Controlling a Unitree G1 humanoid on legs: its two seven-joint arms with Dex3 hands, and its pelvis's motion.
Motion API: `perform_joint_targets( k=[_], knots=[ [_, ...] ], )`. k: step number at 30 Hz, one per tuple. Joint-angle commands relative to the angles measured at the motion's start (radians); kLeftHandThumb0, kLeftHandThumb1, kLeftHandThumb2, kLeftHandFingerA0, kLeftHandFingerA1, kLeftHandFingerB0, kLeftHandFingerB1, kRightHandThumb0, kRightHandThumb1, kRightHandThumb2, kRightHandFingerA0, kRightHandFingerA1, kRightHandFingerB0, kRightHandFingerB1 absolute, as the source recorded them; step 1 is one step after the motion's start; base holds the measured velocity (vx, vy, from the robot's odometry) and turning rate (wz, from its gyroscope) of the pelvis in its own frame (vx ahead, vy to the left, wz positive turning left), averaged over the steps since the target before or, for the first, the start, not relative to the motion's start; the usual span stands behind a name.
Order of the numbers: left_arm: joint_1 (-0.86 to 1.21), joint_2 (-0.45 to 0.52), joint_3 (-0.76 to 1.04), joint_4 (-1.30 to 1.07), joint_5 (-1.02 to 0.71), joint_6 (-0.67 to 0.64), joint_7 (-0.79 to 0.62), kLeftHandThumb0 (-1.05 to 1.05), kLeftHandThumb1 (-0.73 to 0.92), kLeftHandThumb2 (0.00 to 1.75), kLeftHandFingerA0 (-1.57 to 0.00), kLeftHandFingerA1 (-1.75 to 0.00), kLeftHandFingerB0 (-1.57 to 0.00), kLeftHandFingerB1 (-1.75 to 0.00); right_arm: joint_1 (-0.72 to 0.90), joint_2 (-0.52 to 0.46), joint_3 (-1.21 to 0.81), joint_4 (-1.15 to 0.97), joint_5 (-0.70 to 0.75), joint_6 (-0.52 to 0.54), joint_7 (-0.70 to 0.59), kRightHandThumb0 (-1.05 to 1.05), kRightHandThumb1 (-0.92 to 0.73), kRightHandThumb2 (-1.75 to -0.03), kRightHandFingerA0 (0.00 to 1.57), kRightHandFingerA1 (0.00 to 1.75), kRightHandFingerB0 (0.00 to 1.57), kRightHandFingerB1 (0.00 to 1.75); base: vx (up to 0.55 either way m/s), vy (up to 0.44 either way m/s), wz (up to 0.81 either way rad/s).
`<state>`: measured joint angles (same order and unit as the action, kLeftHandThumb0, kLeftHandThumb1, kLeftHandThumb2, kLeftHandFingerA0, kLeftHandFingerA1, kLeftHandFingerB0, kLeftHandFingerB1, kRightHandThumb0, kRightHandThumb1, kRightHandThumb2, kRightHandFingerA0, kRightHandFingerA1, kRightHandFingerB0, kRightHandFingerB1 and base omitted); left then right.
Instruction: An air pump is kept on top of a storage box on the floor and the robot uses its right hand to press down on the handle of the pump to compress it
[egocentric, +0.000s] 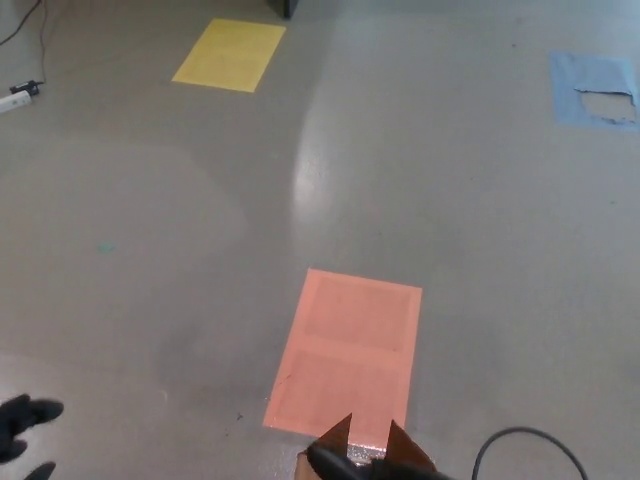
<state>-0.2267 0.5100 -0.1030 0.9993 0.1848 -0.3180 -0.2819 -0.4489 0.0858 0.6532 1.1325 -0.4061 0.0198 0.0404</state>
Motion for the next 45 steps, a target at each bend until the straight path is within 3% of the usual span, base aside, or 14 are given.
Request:
perform_joint_targets(
  k=[1, 9, 15, 18, 19, 30, 31, 32, 33, 39, 40, 41, 42, 45],
  knots=[
    [0.125, 0.021, -0.020, -0.033, 0.045, -0.031, 0.055, -0.31, 0.63, 1.12, 0.00, -0.48, 0.00, -0.46, 0.084, 0.032, 0.004, 0.164, -0.067, -0.069, -0.229, -0.88, -0.69, -1.03, 0.09, 0.30, 0.09, 0.22, 0.00, 0.000, 0.00],
    [0.149, 0.012, -0.025, -0.032, 0.042, -0.020, 0.052, -0.32, 0.62, 1.12, -0.01, -0.48, 0.00, -0.46, 0.097, 0.040, 0.032, 0.204, -0.110, -0.062, -0.250, -0.87, -0.68, -1.02, 0.10, 0.31, 0.09, 0.26, 0.00, 0.000, 0.00],
    [0.150, 0.002, -0.033, -0.016, 0.050, -0.016, 0.070, -0.32, 0.61, 1.11, 0.00, -0.48, 0.00, -0.46, 0.091, 0.041, 0.039, 0.221, -0.137, -0.064, -0.267, -0.88, -0.68, -0.80, 0.11, 0.29, 0.08, 0.23, 0.00, 0.000, 0.00],
    [0.136, 0.001, -0.027, -0.004, 0.040, -0.020, 0.060, -0.32, 0.61, 1.11, 0.00, -0.47, 0.00, -0.46, 0.074, 0.045, 0.034, 0.225, -0.144, -0.060, -0.263, -0.90, -0.67, -0.82, 0.10, 0.27, 0.07, 0.22, 0.00, 0.000, 0.00],
    [0.139, 0.003, -0.027, -0.009, 0.040, -0.019, 0.059, -0.32, 0.61, 1.11, 0.00, -0.48, 0.00, -0.46, 0.071, 0.046, 0.034, 0.225, -0.146, -0.059, -0.262, -0.89, -0.68, -1.04, 0.10, 0.32, 0.09, 0.25, 0.00, 0.000, 0.00],
    [0.122, -0.006, -0.029, -0.024, 0.042, -0.007, 0.067, -0.32, 0.61, 1.11, -0.01, -0.48, 0.00, -0.46, -0.034, 0.064, 0.015, 0.229, -0.165, -0.029, -0.215, -0.87, -0.68, -1.03, 0.09, 0.34, 0.09, 0.23, 0.00, 0.000, 0.00],
    [0.114, -0.006, -0.028, -0.020, 0.042, -0.005, 0.066, -0.32, 0.61, 1.11, 0.00, -0.48, 0.00, -0.46, -0.048, 0.065, 0.008, 0.228, -0.161, -0.034, -0.213, -0.82, -0.80, -0.66, 0.11, 0.25, 0.09, 0.23, 0.00, 0.000, 0.00],
    [0.113, -0.006, -0.028, -0.019, 0.042, -0.005, 0.065, -0.32, 0.61, 1.11, 0.00, -0.48, 0.00, -0.46, -0.051, 0.067, 0.004, 0.227, -0.158, -0.037, -0.212, -0.82, -0.80, -0.66, 0.11, 0.25, 0.09, 0.23, 0.00, 0.000, 0.00],
    [0.110, -0.007, -0.026, -0.013, 0.039, -0.004, 0.063, -0.32, 0.60, 1.10, -0.01, -0.47, 0.00, -0.46, -0.068, 0.070, -0.011, 0.221, -0.148, -0.058, -0.215, -0.89, -0.67, -1.02, 0.10, 0.30, 0.09, 0.23, 0.00, 0.000, 0.00],
    [0.115, 0.002, -0.025, -0.008, 0.044, -0.012, 0.073, -0.33, 0.59, 1.11, -0.01, -0.48, 0.00, -0.46, -0.146, 0.069, -0.041, 0.191, -0.148, -0.132, -0.215, -0.91, -0.71, -1.08, 0.09, 0.30, 0.08, 0.22, 0.00, 0.000, 0.00],
    [0.116, 0.003, -0.024, -0.005, 0.044, -0.015, 0.073, -0.60, 0.85, 0.66, -0.20, -0.32, -0.18, -0.28, -0.171, 0.061, -0.063, 0.166, -0.131, -0.171, -0.207, -0.89, -0.71, -1.07, 0.07, 0.28, 0.07, 0.19, 0.00, 0.000, 0.00],
    [0.114, 0.002, -0.024, -0.002, 0.043, -0.017, 0.072, -0.60, 0.85, 0.66, -0.20, -0.32, -0.18, -0.28, -0.199, 0.050, -0.087, 0.138, -0.111, -0.212, -0.195, -0.89, -0.71, -1.07, 0.07, 0.28, 0.07, 0.19, 0.00, 0.000, 0.00],
    [0.111, 0.002, -0.024, 0.001, 0.043, -0.017, 0.073, -0.32, 0.59, 1.10, -0.01, -0.48, -0.01, -0.46, -0.213, 0.043, -0.104, 0.117, -0.099, -0.235, -0.183, -0.88, -0.70, -1.05, 0.07, 0.27, 0.06, 0.19, 0.00, 0.000, 0.00],
    [0.104, 0.002, -0.024, 0.014, 0.042, -0.019, 0.070, -0.33, 0.60, 1.11, 0.00, -0.47, 0.00, -0.46, -0.241, -0.002, -0.160, -0.040, -0.052, -0.319, -0.119, -0.91, -0.72, -1.05, 0.07, 0.28, 0.07, 0.17, 0.00, 0.000, 0.00]
  ],
)
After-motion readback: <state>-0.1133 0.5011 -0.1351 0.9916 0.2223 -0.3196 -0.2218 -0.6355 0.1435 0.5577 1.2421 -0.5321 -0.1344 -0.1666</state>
